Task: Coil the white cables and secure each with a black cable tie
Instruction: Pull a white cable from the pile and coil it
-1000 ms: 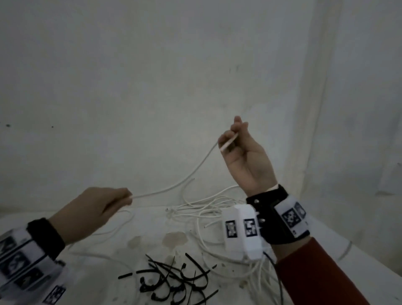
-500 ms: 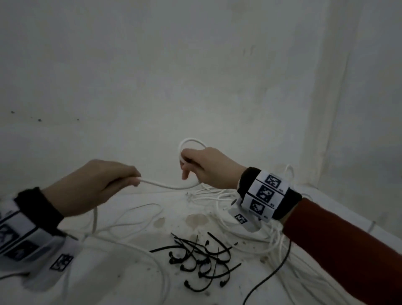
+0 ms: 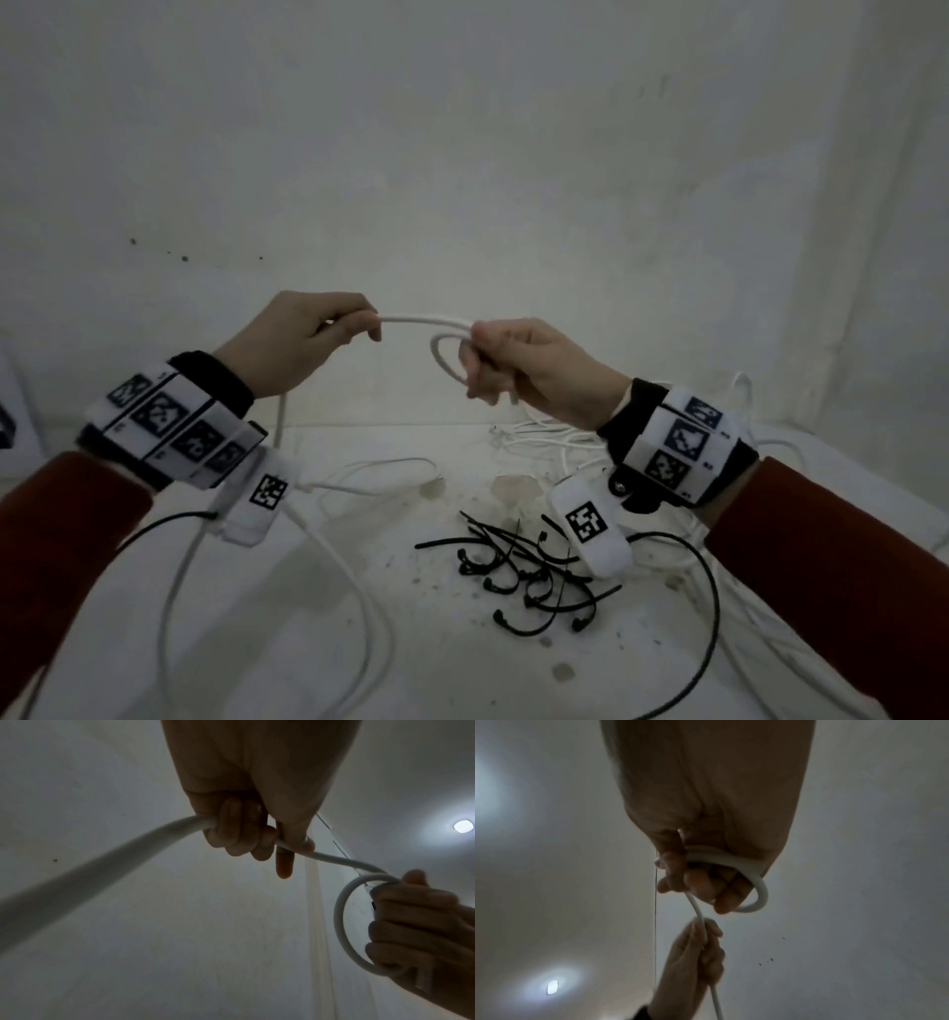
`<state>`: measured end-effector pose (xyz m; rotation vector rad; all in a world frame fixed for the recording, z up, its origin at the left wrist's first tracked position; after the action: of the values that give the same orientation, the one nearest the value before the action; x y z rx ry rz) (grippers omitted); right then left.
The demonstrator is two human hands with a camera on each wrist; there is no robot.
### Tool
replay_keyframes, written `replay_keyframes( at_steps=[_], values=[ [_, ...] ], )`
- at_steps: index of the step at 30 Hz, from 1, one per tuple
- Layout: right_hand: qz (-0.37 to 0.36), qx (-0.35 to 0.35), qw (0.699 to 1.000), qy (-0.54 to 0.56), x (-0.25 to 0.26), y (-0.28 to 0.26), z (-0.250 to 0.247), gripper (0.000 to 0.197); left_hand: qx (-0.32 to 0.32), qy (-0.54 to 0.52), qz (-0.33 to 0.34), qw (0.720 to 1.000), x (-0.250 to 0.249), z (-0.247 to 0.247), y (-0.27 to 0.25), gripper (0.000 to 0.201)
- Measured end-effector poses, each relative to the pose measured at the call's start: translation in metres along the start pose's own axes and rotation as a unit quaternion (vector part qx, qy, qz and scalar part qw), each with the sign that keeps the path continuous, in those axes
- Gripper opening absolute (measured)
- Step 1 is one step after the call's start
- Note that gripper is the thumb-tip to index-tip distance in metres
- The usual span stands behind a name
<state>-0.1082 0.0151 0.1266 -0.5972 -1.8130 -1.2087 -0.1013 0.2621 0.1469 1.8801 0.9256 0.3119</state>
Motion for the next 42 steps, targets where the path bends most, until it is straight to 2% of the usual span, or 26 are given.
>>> replay_keyframes(
  at_steps=[2,4,6,7,9,12,17,20,23,25,27,31,32,34,36,38,40,42],
  values=[
    [0.021,-0.024,0.994,0.103,0.003,0.004,-0.003,0.036,0.015,-0.061,-0.070,0.996,0.001,0.003,-0.004,0.027],
    [0.032,-0.053,0.980,0.187,0.008,0.007,-0.008,0.038,0.046,-0.178,-0.151,0.971,0.005,0.007,-0.013,0.035],
    [0.044,-0.087,0.953,0.286,0.016,0.010,-0.016,0.039,0.054,-0.265,-0.219,0.937,0.013,0.013,-0.025,0.050],
    [0.045,-0.101,0.935,0.336,0.020,0.012,-0.022,0.040,0.055,-0.265,-0.234,0.934,0.017,0.017,-0.033,0.054],
    [0.040,-0.125,0.906,0.402,0.025,0.015,-0.035,0.040,0.065,-0.227,-0.224,0.946,0.024,0.026,-0.048,0.053],
    [0.046,-0.138,0.892,0.429,0.024,0.016,-0.045,0.037,0.089,-0.236,-0.213,0.944,0.030,0.037,-0.064,0.042],
    [0.047,-0.157,0.876,0.453,0.019,0.016,-0.050,0.027,0.145,-0.176,-0.179,0.957,0.034,0.041,-0.081,0.063],
    [0.038,-0.169,0.872,0.457,0.018,0.018,-0.055,0.024,0.183,-0.121,-0.119,0.968,0.026,0.037,-0.086,0.057],
    [0.031,-0.170,0.867,0.468,0.015,0.020,-0.061,0.025,0.190,-0.065,-0.066,0.977,0.025,0.037,-0.087,0.040],
    [0.026,-0.168,0.864,0.473,0.012,0.021,-0.067,0.026,0.177,0.003,-0.020,0.984,0.032,0.039,-0.087,0.025],
    [0.020,-0.174,0.862,0.476,0.009,0.021,-0.072,0.028,0.163,0.035,-0.002,0.986,0.042,0.042,-0.091,0.019],
    [0.022,-0.230,0.860,0.454,-0.002,0.019,-0.087,0.021,0.103,0.006,-0.023,0.994,0.052,0.034,-0.095,0.017],
    [0.029,-0.243,0.856,0.456,-0.007,0.018,-0.090,0.017,0.075,-0.007,-0.044,0.996,0.054,0.029,-0.095,0.019],
    [0.047,-0.253,0.846,0.467,-0.018,0.014,-0.097,0.017,0.002,-0.043,-0.130,0.991,0.061,0.020,-0.091,0.024],
    [0.059,-0.247,0.839,0.481,-0.026,0.008,-0.101,0.021,-0.087,-0.032,-0.215,0.972,0.076,0.011,-0.088,0.036],
    [0.066,-0.228,0.840,0.488,-0.029,0.003,-0.101,0.018,-0.154,0.025,-0.284,0.946,0.093,0.000,-0.087,0.040],
    [0.068,-0.199,0.852,0.480,-0.026,-0.001,-0.100,0.020,-0.171,0.065,-0.340,0.923,0.105,-0.009,-0.091,0.042],
    [0.065,-0.168,0.864,0.470,-0.019,-0.001,-0.098,0.030,-0.137,0.082,-0.385,0.909,0.116,-0.009,-0.101,0.043]
  ],
)
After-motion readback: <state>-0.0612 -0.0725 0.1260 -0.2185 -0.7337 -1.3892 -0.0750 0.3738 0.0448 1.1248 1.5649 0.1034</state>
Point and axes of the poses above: each hand's wrist, its own y-axis towards the middle knuckle, its own z-axis out of the palm, x = y × z, the point moved 1 cm from there along y, towards the middle knuckle, and after that the axes turned 15 degrees about -x, right-handed, at the moved point
